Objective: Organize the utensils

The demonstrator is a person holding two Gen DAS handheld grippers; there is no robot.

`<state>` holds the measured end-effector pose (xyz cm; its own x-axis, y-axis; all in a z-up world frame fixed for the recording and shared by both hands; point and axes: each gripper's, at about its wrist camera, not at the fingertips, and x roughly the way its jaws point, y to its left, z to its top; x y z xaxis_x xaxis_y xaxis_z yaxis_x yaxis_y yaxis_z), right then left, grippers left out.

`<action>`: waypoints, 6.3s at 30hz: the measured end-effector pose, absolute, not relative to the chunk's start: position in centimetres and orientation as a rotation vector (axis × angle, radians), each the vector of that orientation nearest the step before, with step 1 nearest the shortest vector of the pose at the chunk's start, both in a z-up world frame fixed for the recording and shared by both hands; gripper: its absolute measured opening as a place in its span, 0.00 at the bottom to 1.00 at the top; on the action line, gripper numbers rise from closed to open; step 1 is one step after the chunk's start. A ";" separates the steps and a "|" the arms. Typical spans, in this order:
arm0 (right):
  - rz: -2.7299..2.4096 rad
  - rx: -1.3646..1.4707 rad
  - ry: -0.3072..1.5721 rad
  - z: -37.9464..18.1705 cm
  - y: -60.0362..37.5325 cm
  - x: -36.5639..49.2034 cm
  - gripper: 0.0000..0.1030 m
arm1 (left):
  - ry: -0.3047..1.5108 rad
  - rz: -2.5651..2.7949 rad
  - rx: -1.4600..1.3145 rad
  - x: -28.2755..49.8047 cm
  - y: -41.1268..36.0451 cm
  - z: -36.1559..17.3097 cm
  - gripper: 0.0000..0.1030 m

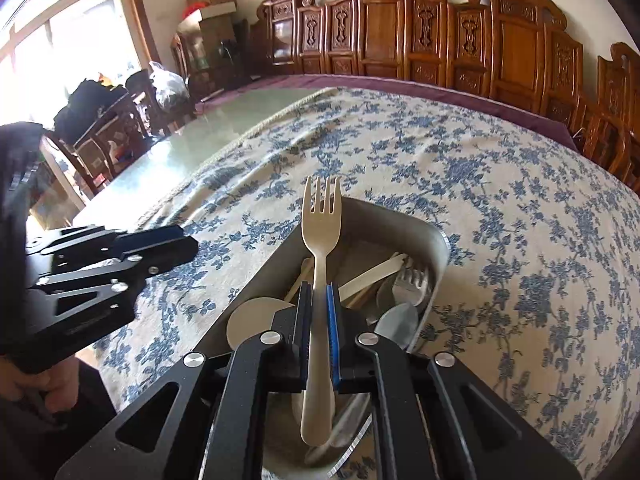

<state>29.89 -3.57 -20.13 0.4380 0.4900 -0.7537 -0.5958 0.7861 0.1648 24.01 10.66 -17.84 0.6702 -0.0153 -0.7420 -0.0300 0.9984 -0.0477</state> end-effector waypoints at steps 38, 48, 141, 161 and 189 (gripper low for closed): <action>0.660 -0.036 0.919 -21.1 -5.2 31.0 0.10 | 0.825 0.014 -0.039 23.6 9.5 -17.3 0.18; 0.580 -0.040 0.794 -15.9 -10.8 26.4 0.26 | 0.802 -0.023 -0.013 21.3 5.9 -15.5 0.40; 0.227 0.034 0.364 1.4 -26.3 7.3 0.97 | 0.462 -0.057 -0.005 5.5 -2.3 1.8 0.92; 0.226 0.034 0.364 1.3 -26.3 7.3 0.97 | 0.463 -0.057 -0.004 5.5 -2.4 1.8 0.92; 0.227 0.035 0.364 1.2 -26.2 7.3 0.98 | 0.464 -0.062 -0.009 5.4 -2.5 1.8 0.92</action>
<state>7.34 -26.24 1.22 0.9093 0.2262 -0.3493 -0.2138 0.9741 0.0742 5.44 -2.51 1.84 0.8925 -0.0622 -0.4467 0.0582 0.9980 -0.0226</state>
